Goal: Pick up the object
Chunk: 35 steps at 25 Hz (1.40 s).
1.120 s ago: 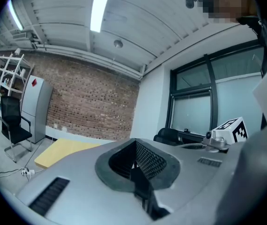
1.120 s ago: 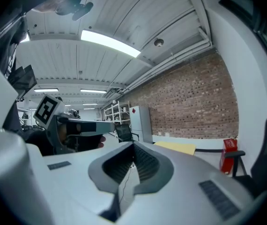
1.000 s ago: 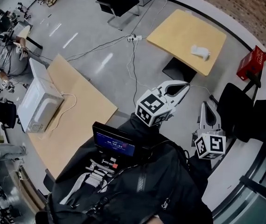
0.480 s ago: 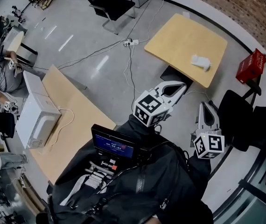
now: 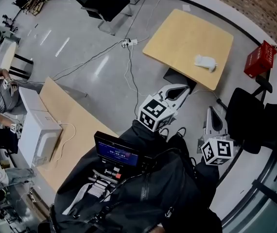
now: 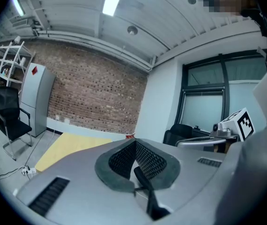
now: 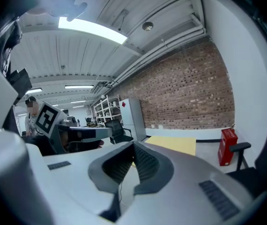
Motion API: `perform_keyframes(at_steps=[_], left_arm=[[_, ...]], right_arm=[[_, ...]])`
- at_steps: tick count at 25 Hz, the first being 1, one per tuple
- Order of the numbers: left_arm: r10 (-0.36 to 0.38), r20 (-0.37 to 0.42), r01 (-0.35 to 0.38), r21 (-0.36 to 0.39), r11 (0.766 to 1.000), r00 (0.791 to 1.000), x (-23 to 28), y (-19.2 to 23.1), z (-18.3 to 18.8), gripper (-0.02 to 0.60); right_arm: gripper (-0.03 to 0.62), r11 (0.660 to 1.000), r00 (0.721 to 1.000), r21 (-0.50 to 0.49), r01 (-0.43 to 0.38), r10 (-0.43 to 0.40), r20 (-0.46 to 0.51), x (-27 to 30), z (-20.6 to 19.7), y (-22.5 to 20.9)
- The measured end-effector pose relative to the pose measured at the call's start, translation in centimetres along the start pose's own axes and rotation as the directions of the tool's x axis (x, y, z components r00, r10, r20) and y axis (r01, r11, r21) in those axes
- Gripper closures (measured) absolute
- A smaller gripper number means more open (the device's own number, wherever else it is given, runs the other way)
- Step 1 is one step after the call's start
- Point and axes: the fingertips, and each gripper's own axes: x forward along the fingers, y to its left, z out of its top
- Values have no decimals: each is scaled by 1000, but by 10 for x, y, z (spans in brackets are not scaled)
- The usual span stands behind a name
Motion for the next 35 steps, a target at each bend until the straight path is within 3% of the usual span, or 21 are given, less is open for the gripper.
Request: perform_keyframes(at_steps=[5,13,20,28,35], left_arm=[[43,-1,-43,33,999,999,24,20,0,581],[69,30,-70,64,995,997,72,36,35,581],[85,25,-87,79,993,996,146,43,39,581],[107,15,-108,90,990,994,160,45,49,581],[126,-44,-122,79,989,991,182,51,24,581]], right_arm=[[589,1000,1000,7,-25,25,-7,27,2,-21],[589,998,998,-14,-60,60,30,61,40,-60],[589,998,998,-3,-55,55,28,89,49,-134],[589,997,997,-5,-75,75,13,95,59,-146],[589,997,997,9,-74,74,-14,97,49,-166]])
